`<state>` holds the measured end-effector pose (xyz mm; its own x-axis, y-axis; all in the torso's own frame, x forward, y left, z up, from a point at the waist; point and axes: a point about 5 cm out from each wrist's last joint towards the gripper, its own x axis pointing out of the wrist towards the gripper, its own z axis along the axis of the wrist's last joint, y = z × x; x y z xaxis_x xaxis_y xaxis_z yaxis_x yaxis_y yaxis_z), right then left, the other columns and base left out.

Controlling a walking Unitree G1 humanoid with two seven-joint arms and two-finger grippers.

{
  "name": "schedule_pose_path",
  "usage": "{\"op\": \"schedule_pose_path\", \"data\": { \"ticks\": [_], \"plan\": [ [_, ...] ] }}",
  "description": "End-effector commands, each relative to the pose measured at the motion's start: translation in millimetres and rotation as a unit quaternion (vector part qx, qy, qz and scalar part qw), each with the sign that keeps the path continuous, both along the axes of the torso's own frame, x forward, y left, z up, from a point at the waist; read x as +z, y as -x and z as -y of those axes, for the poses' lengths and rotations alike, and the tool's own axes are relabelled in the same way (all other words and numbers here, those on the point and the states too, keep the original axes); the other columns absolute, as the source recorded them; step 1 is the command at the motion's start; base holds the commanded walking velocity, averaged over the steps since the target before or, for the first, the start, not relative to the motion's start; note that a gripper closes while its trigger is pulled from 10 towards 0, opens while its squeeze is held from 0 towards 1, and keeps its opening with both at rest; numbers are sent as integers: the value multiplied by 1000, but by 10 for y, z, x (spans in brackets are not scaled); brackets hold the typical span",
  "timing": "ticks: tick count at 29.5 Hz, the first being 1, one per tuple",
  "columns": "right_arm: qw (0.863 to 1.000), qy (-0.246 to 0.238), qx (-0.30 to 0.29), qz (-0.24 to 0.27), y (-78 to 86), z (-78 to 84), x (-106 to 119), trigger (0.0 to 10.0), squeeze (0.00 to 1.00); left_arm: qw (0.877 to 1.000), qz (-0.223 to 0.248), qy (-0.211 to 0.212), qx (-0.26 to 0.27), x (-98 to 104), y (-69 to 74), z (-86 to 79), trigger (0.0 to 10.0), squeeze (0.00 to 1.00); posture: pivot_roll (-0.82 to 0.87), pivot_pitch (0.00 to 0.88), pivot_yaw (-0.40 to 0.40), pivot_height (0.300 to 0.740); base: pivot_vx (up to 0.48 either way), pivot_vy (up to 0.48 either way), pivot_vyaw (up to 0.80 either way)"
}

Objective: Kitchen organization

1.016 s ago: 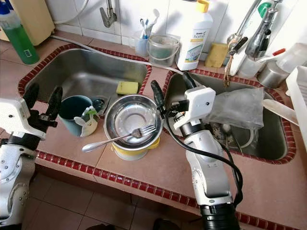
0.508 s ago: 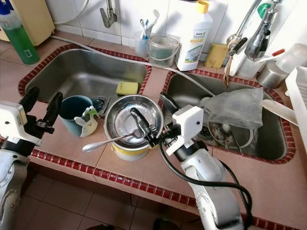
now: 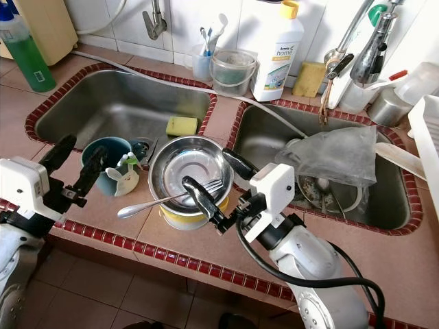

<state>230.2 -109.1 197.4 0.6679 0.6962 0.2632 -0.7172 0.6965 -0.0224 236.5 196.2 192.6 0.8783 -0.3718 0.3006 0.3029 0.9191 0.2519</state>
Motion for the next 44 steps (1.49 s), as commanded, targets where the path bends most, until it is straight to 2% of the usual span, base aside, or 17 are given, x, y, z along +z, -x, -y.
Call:
{"op": "schedule_pose_path", "data": {
  "ticks": [1,10,17,25,29,44],
  "plan": [
    [1000,2,5,4,30,21,35,10000,0,1000,9,-17,-21,23,48,18,10000,0,-14,162,-48,740,0,0,0],
    [999,11,30,2,52,5,51,10000,0,995,4,-60,-75,-12,141,70,10000,0,-3,155,-53,740,0,0,0],
    [998,19,56,-3,85,-22,47,10000,0,993,-1,-72,-99,-55,163,132,10000,0,-9,155,-54,740,0,0,0],
    [997,27,74,-14,156,-47,18,10000,0,991,-6,-73,-112,-88,119,190,10000,0,-23,166,-48,740,0,0,0],
    [997,25,73,-13,168,-55,38,10000,0,993,-13,-57,-106,-104,30,227,10000,0,-38,171,-41,740,0,0,0],
    [998,15,57,-10,210,-59,92,10000,0,993,-3,-61,-104,-104,-141,333,10000,0,-80,179,-20,740,0,0,0]
  ]
}}
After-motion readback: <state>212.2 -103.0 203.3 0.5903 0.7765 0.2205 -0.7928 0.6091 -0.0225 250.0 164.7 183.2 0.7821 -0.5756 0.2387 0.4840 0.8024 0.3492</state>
